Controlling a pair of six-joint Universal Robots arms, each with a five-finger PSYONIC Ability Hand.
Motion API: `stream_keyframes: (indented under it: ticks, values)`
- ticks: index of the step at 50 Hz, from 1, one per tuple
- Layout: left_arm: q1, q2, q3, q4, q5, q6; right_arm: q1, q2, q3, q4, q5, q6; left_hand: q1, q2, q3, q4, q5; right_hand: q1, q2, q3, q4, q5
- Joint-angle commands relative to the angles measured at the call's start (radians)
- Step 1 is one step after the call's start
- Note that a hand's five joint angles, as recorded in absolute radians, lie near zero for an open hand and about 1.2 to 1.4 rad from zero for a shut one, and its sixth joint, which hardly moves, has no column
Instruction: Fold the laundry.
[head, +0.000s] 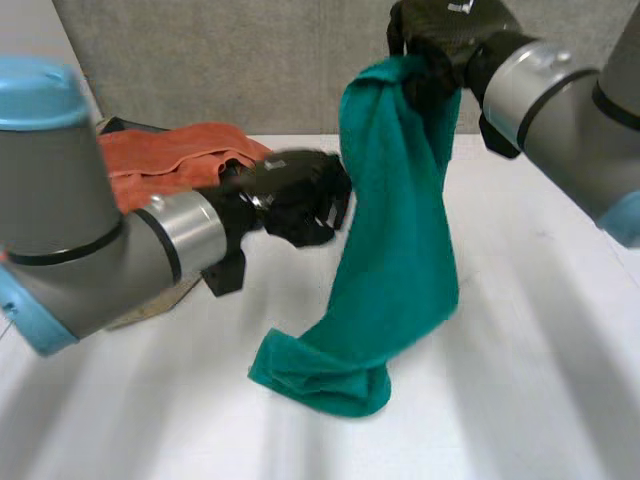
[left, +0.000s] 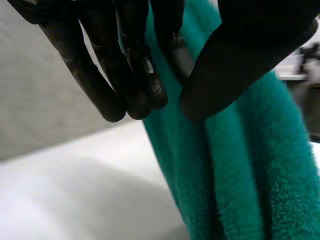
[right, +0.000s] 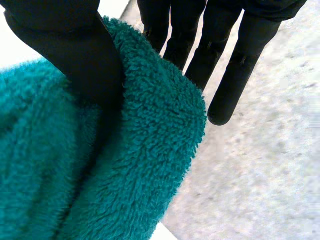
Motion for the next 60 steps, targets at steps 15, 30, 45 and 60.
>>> stream_keyframes:
  ticks: [15,30,45,60]
  values:
    - [-0.134,0.15,-0.317,0.18,-0.438,0.263,-0.06,-0.08,0.254,-0.019,-0.02,0.06,0.103,0.072,0.083,0.074,0.096,0.314,0.228,0.214,0.203,0.26]
    - [-0.031,-0.106,-0.064,0.246,-0.405,0.247,-0.02,-0.226,0.23,-0.01,-0.233,0.063,-0.988,-1.019,-1.008,-1.018,-0.995,0.314,0.228,0.214,0.203,0.26]
    - [-0.072,-0.387,0.212,-0.136,-0.02,0.257,-0.031,-0.177,0.231,-0.013,-0.204,0.083,0.201,0.17,0.181,0.172,0.194,0.314,0.228,0.214,0.203,0.26]
    - [-0.116,-0.015,-0.06,0.058,-0.562,0.274,-0.068,0.032,0.092,0.13,0.025,-0.075,0.234,0.203,0.213,0.204,0.227,0.314,0.228,0.214,0.203,0.26]
